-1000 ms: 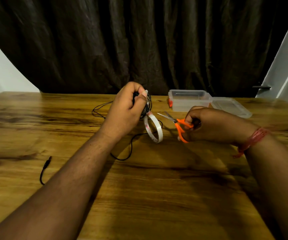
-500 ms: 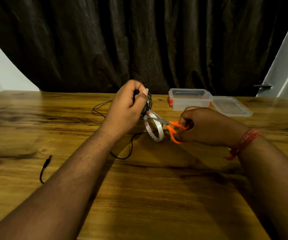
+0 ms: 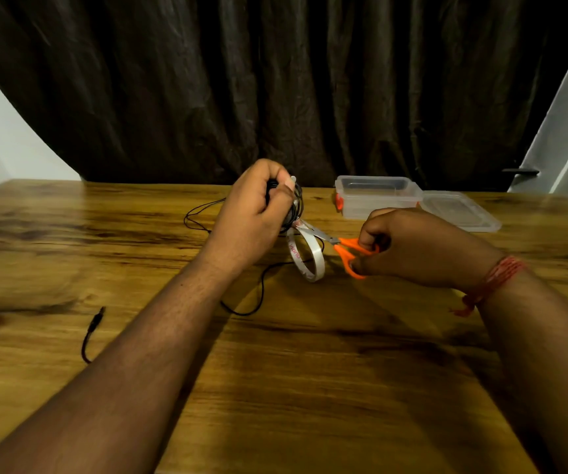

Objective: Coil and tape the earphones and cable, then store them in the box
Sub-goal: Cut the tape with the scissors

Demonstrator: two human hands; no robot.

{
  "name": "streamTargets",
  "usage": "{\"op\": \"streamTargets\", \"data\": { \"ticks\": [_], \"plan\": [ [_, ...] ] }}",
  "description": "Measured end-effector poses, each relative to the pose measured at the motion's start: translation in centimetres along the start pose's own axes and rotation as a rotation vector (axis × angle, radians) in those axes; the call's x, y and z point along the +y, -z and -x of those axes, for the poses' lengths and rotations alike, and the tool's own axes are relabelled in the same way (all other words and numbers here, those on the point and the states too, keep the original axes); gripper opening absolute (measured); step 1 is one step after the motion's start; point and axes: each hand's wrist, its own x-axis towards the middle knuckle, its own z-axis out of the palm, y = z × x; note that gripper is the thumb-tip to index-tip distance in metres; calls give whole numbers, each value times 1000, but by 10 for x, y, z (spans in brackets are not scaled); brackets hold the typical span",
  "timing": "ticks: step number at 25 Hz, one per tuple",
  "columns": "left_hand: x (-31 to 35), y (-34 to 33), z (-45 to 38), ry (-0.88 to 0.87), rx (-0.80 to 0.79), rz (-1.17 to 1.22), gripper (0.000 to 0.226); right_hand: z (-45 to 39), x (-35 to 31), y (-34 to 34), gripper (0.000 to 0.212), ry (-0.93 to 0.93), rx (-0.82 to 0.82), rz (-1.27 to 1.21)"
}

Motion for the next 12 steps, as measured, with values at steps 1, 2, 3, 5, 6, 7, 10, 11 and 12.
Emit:
{"op": "streamTargets", "data": {
  "ticks": [1, 2, 3, 5, 6, 7, 10, 11, 12],
  "plan": [
    [0, 0, 0, -3, -1, -6, 21, 0, 1, 1, 25, 3, 4, -1],
    [-1, 0, 0, 0, -2, -7, 23, 1, 2, 1, 25, 8, 5, -1],
    [-2, 0, 0, 3, -4, -12, 24, 1, 2, 2, 24, 13, 5, -5],
    [-3, 0, 0, 1, 3, -27, 22, 1, 2, 3, 21, 25, 8, -14],
    [-4, 0, 0, -7, 8, -28, 21, 2, 2, 3, 19, 32, 12, -14],
    [-4, 0, 0, -11, 9, -23, 20, 2, 2, 3, 18, 41, 16, -11],
    [-5, 0, -1, -1, 8, 3, 18, 1, 4, 3, 15, 69, 28, 29],
    [-4, 0, -1, 1, 8, 1, 17, 1, 4, 3, 14, 75, 24, 40],
    [-4, 0, -1, 5, 6, 0, 16, 1, 4, 3, 14, 78, 14, 44]
  ]
}}
